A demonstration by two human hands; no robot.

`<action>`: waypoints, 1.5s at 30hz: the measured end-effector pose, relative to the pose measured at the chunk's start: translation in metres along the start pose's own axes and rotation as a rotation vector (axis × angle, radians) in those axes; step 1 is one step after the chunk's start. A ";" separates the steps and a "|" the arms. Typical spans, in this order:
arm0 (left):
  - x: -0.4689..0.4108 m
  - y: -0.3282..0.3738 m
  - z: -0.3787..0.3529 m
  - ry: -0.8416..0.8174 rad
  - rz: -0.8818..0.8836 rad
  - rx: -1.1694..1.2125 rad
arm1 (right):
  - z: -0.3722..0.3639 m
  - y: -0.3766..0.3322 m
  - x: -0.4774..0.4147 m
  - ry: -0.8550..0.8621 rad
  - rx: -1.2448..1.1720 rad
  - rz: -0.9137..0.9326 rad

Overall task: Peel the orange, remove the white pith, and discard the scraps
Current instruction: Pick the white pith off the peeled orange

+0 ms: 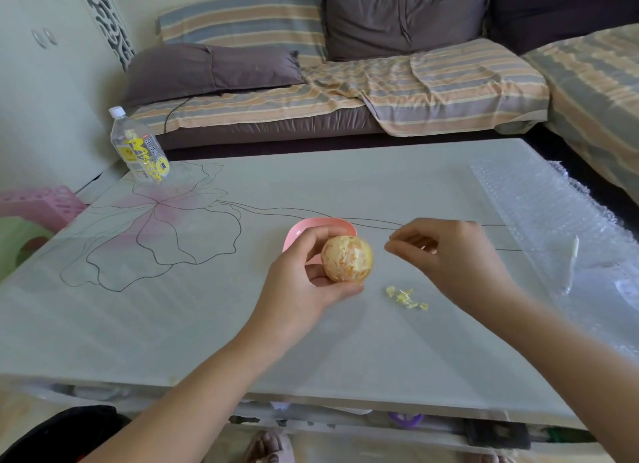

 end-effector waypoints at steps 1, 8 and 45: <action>0.000 0.002 -0.002 -0.002 -0.014 -0.001 | 0.005 -0.011 0.007 0.026 -0.052 0.052; -0.001 0.011 -0.015 -0.007 -0.045 -0.035 | 0.010 -0.038 0.037 0.091 -0.048 0.312; 0.007 0.052 -0.035 0.145 -0.181 -0.146 | 0.042 -0.046 0.058 0.348 0.018 0.426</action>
Point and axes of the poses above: each hand's wrist, its own x-axis away from the middle knuckle, its own z-axis out of the back of the hand, y = z × x, the point moved 6 cm from there along -x, towards the middle knuckle, and after that the axes turned 7 degrees about -y, right-handed, at the moved point
